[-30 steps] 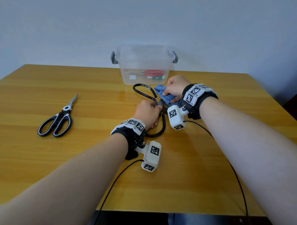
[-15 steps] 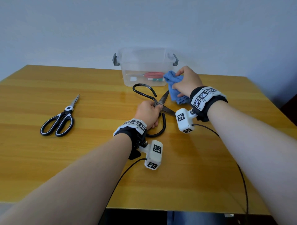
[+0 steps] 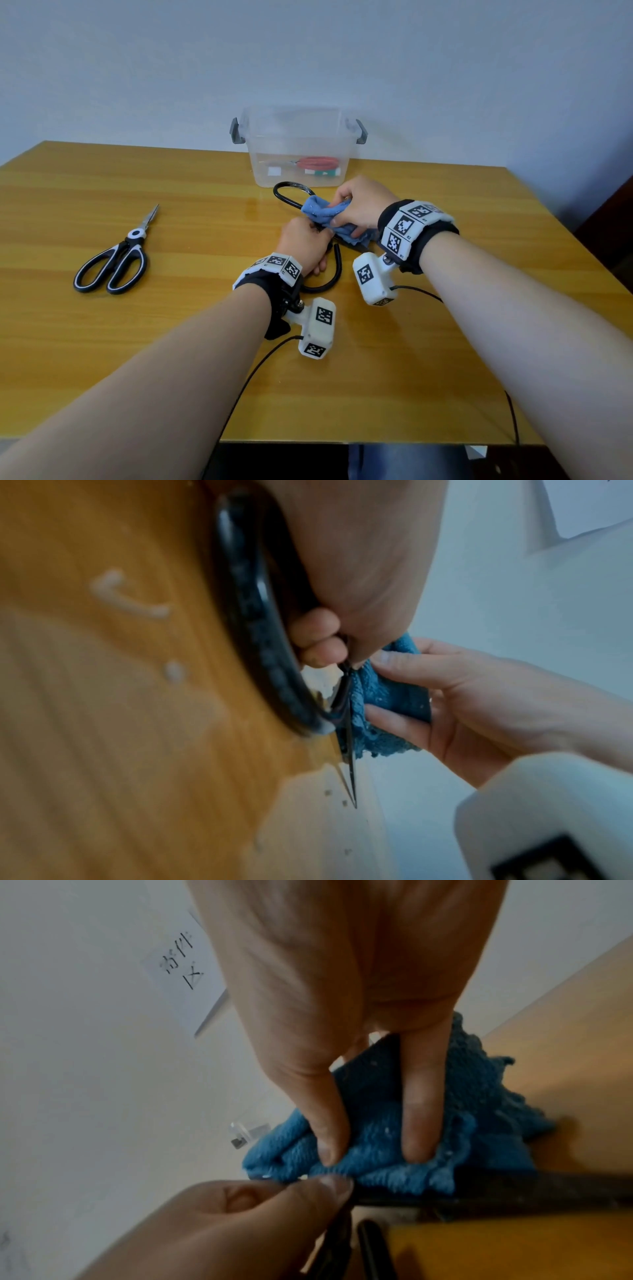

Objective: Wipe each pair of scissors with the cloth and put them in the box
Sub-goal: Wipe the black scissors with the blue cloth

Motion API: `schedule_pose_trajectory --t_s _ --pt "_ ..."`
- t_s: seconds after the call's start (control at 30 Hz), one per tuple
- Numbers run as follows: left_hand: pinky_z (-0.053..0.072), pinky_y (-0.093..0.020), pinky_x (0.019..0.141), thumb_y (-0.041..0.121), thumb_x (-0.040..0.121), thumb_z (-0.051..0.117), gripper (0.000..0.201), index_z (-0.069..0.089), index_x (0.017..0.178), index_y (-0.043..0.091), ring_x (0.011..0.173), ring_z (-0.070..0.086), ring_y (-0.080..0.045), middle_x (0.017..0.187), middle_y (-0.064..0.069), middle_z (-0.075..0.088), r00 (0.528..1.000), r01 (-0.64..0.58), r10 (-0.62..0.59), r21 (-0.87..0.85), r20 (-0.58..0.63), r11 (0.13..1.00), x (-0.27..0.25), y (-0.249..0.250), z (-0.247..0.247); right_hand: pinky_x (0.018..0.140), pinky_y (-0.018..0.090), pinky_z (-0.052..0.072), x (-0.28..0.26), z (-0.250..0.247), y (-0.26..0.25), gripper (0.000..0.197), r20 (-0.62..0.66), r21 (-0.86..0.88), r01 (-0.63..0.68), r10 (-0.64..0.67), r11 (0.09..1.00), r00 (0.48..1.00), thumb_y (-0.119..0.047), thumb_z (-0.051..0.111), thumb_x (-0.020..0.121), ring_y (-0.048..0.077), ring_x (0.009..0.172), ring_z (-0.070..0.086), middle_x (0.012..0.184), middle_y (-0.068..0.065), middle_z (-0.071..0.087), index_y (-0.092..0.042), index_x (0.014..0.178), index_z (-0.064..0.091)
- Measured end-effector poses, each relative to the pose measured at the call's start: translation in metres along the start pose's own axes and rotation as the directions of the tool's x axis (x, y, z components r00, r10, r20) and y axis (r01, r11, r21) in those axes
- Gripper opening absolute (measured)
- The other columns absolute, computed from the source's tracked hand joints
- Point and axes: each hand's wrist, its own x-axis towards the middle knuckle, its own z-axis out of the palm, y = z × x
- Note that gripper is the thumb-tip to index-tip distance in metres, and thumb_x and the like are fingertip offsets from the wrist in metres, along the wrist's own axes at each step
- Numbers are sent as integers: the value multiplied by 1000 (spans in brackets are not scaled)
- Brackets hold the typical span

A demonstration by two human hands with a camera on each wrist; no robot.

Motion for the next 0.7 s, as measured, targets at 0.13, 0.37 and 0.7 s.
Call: schedule_pose_trajectory --t_s 0.13,0.37,0.7 --pt "39 -22 35 25 103 55 31 66 83 4 28 48 -14 42 -4 57 1000 -11 11 11 -5 1000 2 -1 1 51 31 56 9 9 4 25 -83 20 -52 53 998 995 -14 80 84 28 58 72 76 5 68 -21 73 58" --pt "38 -21 36 26 104 54 27 62 87 7 30 47 -16 46 -7 58 1000 2 -2 16 -18 1000 6 -2 4 46 29 56 24 10 17 30 -141 142 -108 128 984 982 -12 77 85 24 57 70 75 2 63 -19 76 49" --pt "41 -22 35 28 105 55 30 66 109 0 29 49 -14 45 -6 59 999 21 -21 -16 -28 1000 10 -4 6 61 32 39 50 -9 26 13 -351 -127 -194 139 973 926 -10 57 94 27 82 53 93 7 57 -17 95 46"
